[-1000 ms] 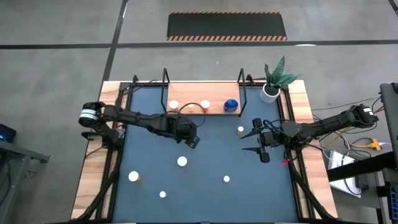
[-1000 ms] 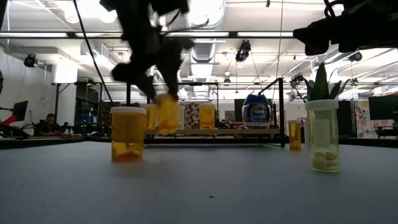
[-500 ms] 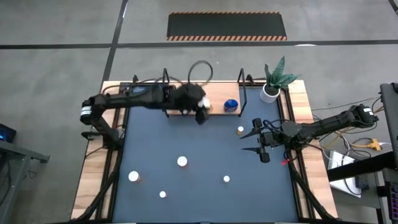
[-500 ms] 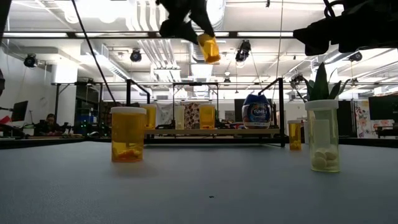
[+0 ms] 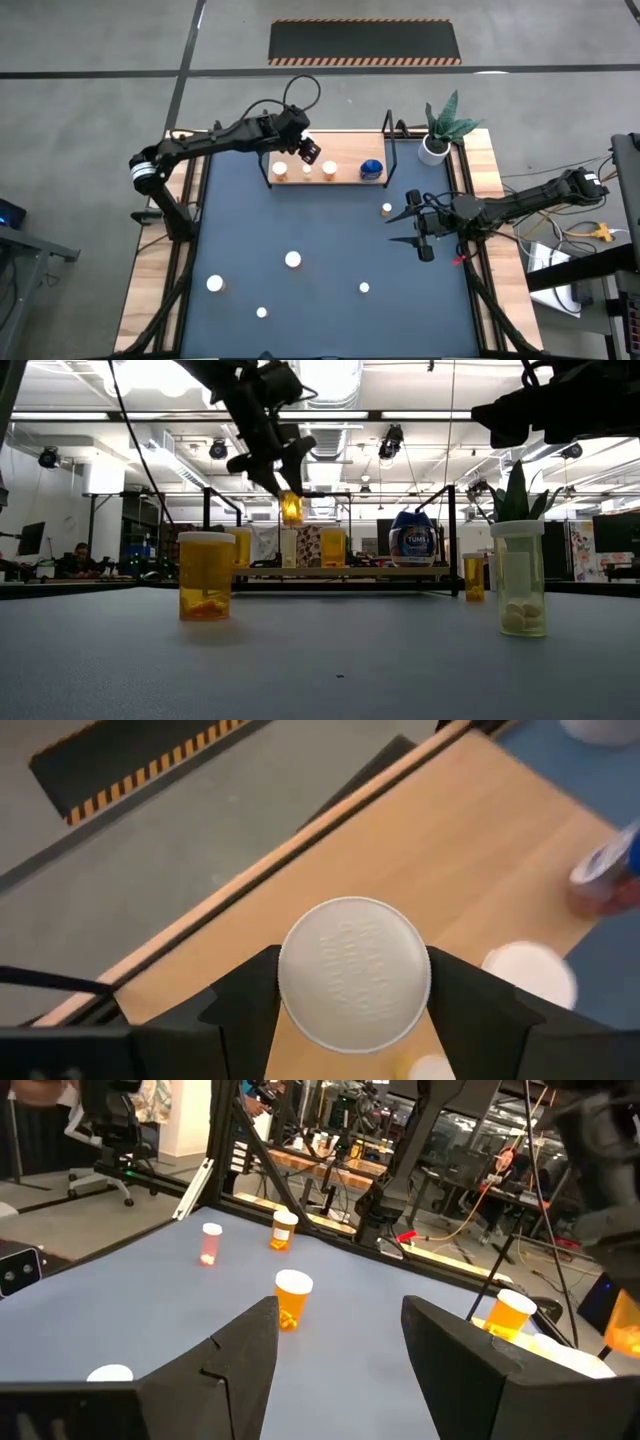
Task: Pick and place medicine bottles onto shelf by color
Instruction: Put the orange pill bottle on the shelf
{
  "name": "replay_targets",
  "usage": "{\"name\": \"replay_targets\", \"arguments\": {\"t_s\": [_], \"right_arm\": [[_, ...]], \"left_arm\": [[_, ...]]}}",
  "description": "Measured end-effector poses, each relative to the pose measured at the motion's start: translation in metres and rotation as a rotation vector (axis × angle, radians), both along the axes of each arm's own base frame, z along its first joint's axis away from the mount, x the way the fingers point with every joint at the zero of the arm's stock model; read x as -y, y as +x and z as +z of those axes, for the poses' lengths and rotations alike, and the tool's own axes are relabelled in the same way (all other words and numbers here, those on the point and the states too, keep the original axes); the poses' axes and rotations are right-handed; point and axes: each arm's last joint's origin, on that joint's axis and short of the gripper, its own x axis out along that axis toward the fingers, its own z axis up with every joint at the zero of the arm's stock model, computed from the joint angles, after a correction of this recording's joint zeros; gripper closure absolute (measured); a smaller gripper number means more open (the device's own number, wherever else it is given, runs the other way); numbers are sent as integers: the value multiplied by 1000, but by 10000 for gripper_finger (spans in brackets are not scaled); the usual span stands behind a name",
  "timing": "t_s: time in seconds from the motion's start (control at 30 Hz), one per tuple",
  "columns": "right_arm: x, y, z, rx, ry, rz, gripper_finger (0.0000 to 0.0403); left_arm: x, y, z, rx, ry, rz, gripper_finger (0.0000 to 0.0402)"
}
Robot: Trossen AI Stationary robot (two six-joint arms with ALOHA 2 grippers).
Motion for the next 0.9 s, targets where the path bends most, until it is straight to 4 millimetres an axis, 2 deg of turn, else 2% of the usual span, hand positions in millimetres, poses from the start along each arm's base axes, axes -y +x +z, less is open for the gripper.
{"name": "replay_targets", "arguments": {"t_s": [0.23,0.4,0.6,0.9], "right_arm": [[0,0,0,3,-12,0,200],[0,0,0,7,-28,-17,200],[1,0,1,19,-44,-31,200],[1,0,1,19,-51,-32,200]], "left_arm": [[-2,1,-16,31,18,0,187],[-4,5,-10,79,38,-11,187],[-9,24,-10,64,37,-35,205],[-26,53,-33,-105,-15,-67,210]]}}
